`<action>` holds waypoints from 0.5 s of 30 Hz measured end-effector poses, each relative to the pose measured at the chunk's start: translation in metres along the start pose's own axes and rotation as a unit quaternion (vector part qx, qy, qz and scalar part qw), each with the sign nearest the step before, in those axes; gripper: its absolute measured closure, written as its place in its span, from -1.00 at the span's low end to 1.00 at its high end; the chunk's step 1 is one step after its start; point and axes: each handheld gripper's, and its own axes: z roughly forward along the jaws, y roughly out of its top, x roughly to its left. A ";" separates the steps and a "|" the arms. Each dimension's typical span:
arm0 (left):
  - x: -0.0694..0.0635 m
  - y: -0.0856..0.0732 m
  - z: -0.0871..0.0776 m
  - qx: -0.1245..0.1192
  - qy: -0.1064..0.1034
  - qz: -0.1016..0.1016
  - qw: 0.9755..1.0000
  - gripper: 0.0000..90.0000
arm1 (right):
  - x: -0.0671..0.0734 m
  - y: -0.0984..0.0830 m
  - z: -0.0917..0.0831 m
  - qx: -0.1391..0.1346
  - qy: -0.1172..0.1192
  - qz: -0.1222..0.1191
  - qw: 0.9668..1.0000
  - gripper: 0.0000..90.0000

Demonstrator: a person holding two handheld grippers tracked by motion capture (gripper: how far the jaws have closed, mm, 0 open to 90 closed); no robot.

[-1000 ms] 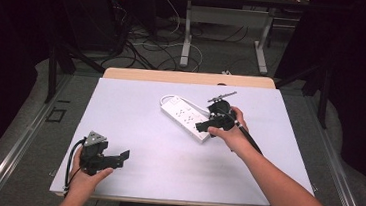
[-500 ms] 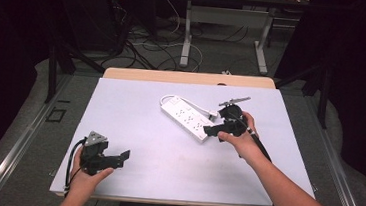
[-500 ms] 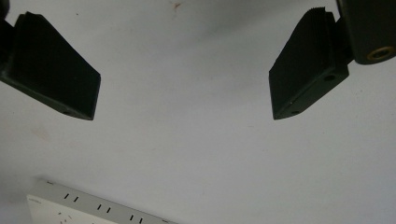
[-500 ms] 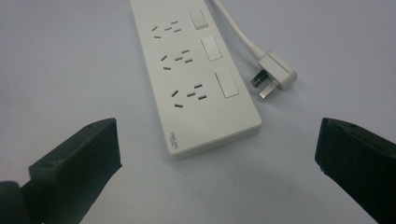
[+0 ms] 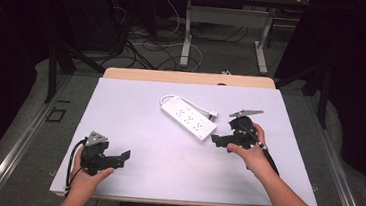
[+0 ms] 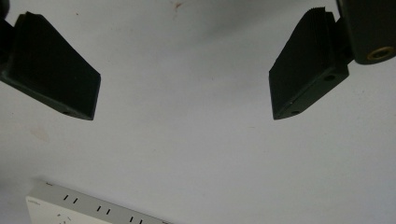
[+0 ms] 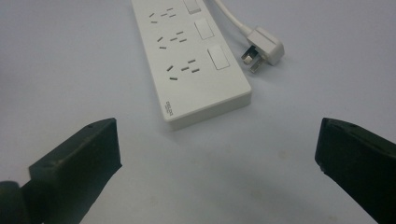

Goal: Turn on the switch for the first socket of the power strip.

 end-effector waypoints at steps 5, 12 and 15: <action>0.000 0.000 0.000 0.001 0.000 0.000 1.000 -0.81 | -0.005 -0.014 -0.006 -0.009 0.003 0.012 1.000 -1.00; -0.001 0.000 0.001 0.004 0.000 -0.001 1.000 -0.81 | -0.011 -0.034 -0.012 -0.015 -0.007 0.013 1.000 -1.00; 0.000 0.000 0.001 0.007 0.001 0.001 1.000 -0.81 | -0.014 -0.043 -0.014 -0.020 -0.012 0.014 1.000 -1.00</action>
